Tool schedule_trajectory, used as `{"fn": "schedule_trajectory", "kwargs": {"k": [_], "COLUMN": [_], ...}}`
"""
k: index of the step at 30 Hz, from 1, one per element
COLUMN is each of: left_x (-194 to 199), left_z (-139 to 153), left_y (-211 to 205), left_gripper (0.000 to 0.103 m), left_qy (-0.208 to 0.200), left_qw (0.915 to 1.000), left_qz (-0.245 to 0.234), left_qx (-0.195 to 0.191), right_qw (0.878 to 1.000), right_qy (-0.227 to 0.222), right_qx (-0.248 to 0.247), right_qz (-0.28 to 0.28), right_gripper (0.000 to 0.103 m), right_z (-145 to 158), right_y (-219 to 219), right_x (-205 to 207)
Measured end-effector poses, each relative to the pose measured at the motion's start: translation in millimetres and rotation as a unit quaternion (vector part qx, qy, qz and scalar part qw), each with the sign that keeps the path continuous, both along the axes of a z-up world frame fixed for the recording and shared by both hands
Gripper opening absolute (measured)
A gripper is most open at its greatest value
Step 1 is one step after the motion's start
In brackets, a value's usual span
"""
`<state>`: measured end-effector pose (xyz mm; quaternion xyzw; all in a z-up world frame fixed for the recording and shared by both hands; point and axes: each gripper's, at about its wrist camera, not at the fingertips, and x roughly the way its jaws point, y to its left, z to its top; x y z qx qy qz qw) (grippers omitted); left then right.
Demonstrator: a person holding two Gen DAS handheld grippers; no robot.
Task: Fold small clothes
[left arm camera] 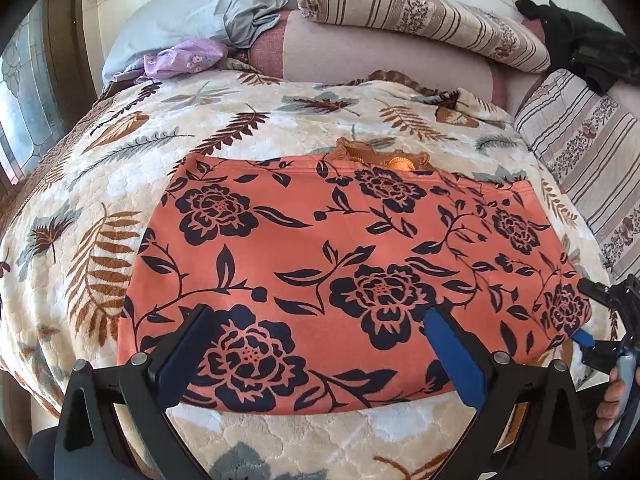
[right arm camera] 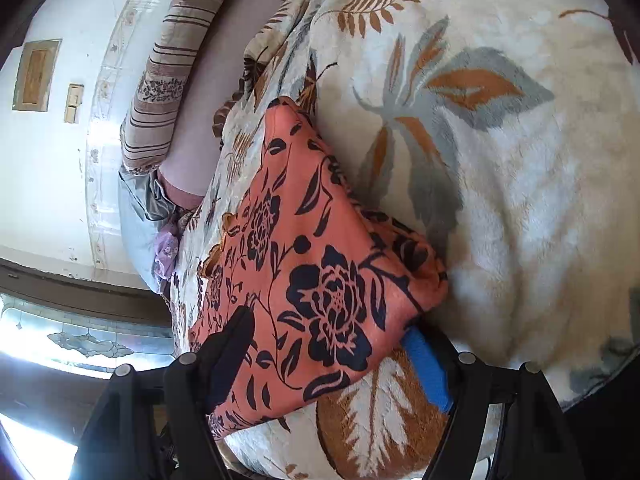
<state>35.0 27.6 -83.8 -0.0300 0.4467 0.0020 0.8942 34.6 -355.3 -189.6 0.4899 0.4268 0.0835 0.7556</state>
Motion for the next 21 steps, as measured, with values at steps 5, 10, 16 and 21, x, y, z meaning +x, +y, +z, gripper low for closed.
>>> {"fn": "schedule_trajectory", "kwargs": {"k": [5, 10, 16, 21], "left_x": [-7, -15, -15, 15], "left_z": [0, -43, -1, 15], "left_y": [49, 133, 99, 10], "left_gripper": [0.103, 0.063, 0.071, 0.089], "left_qy": [-0.025, 0.075, 0.007, -0.051], "left_qw": [0.9973, 0.9788, 0.9877, 0.9985], "left_qz": [0.058, 0.178, 0.151, 0.019], "left_qx": [-0.037, -0.069, -0.038, -0.01], "right_qw": [1.0, 0.999, 0.999, 0.999], "right_qy": [-0.02, -0.03, -0.028, -0.029], "right_qx": [0.02, 0.037, 0.023, 0.011], "right_qz": [0.003, 0.001, -0.001, -0.015], "right_gripper": [0.078, 0.077, 0.076, 0.078], "right_z": [-12, -16, -10, -4], "right_y": [-8, -13, -11, -10], "right_x": [0, -1, -1, 1]}}
